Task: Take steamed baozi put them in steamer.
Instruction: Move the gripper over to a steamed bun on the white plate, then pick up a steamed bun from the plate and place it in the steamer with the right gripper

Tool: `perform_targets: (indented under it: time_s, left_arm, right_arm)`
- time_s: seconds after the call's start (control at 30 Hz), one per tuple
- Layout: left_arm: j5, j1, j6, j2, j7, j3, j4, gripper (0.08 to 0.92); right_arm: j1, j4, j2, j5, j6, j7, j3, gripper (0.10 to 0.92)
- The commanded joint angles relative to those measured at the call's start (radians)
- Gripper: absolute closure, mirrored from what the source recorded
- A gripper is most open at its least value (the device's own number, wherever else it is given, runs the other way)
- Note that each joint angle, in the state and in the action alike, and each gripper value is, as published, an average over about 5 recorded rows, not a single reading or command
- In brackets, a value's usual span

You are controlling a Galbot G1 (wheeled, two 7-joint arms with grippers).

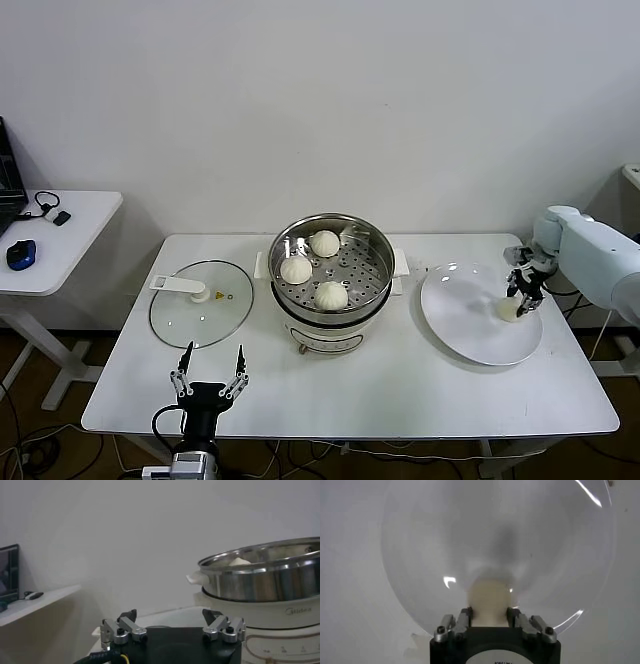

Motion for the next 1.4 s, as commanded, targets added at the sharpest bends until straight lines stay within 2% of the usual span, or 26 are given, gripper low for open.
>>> perform_targets:
  time_s: [0.03,0.13,0.37,0.73,0.83,1.0,1.4]
  left_arm:
    - [-0.004,0.0,0.0,-0.049,0.0,0.001,-0.008,0.177]
    - [-0.007,-0.001,0.0,-0.049,0.001,0.002,-0.013,0.177]
    - [-0.016,-0.004,0.001,-0.049,0.004,0.008,-0.025,0.177]
    - [-0.029,-0.016,0.012,-0.049,0.013,0.018,-0.049,0.177]
    - [-0.036,-0.021,0.016,-0.046,0.017,0.02,-0.055,0.177]
    - [-0.052,-0.026,0.021,-0.035,0.021,0.018,-0.062,0.177]
    - [-0.075,-0.027,0.024,-0.019,0.024,0.005,-0.074,0.177]
  right_arm:
    - [0.094,0.127,-0.045,0.045,-0.034,0.005,-0.088,0.581]
    - [0.204,0.245,-0.077,0.112,-0.059,0.008,-0.205,0.628]
    - [0.534,0.525,-0.109,0.34,-0.138,0.017,-0.507,0.642]
    - [0.922,0.879,0.006,0.643,-0.295,0.081,-0.737,0.636]
    - [0.96,0.919,0.057,0.739,-0.345,0.111,-0.735,0.634]
    - [0.962,0.937,0.143,0.817,-0.396,0.148,-0.703,0.604]
    - [0.802,0.883,0.28,0.827,-0.479,0.252,-0.604,0.594]
